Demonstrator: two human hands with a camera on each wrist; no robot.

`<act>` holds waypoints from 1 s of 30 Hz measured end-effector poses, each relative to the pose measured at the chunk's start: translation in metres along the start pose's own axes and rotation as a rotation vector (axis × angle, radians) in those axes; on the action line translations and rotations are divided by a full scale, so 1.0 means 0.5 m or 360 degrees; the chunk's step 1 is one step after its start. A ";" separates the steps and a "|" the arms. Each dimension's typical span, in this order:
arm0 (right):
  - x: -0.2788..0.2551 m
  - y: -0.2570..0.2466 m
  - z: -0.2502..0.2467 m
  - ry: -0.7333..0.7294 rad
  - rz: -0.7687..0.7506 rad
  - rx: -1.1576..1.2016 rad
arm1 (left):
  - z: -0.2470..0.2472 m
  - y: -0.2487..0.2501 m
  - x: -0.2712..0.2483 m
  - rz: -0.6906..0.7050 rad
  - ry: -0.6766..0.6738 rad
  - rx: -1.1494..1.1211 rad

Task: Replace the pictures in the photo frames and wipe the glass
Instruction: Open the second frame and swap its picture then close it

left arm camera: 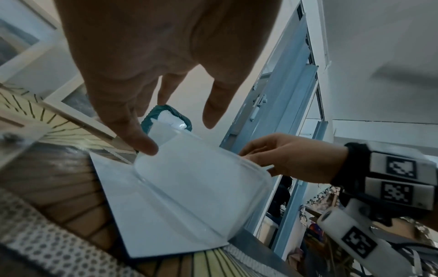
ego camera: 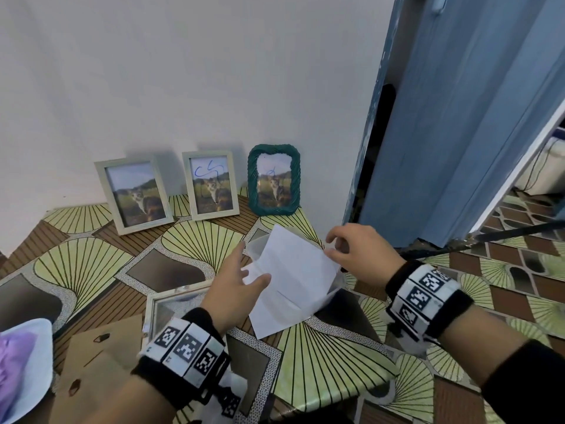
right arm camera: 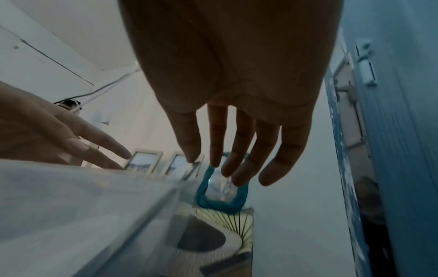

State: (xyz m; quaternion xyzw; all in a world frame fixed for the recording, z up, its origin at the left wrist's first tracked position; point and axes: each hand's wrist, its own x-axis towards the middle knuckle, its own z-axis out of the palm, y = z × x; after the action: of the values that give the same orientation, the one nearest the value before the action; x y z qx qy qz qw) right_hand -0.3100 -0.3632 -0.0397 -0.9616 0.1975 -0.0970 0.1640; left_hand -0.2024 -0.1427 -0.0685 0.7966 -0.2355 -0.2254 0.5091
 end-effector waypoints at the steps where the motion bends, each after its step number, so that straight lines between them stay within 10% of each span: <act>1: 0.006 0.006 0.002 -0.0048 0.0033 0.0042 | 0.006 -0.001 0.000 0.0020 0.0001 -0.0019; 23: 0.017 -0.002 0.013 0.0055 0.0151 0.0533 | 0.032 -0.025 0.007 0.0039 -0.0065 -0.0004; 30: 0.020 -0.001 0.001 0.0421 0.0163 0.0634 | 0.029 -0.023 0.005 0.0048 -0.0078 0.0005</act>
State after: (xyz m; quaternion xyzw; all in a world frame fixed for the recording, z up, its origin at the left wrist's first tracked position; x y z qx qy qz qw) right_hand -0.3008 -0.3665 -0.0386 -0.8779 0.2427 -0.2506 0.3279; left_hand -0.2073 -0.1503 -0.0846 0.7879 -0.2603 -0.2367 0.5054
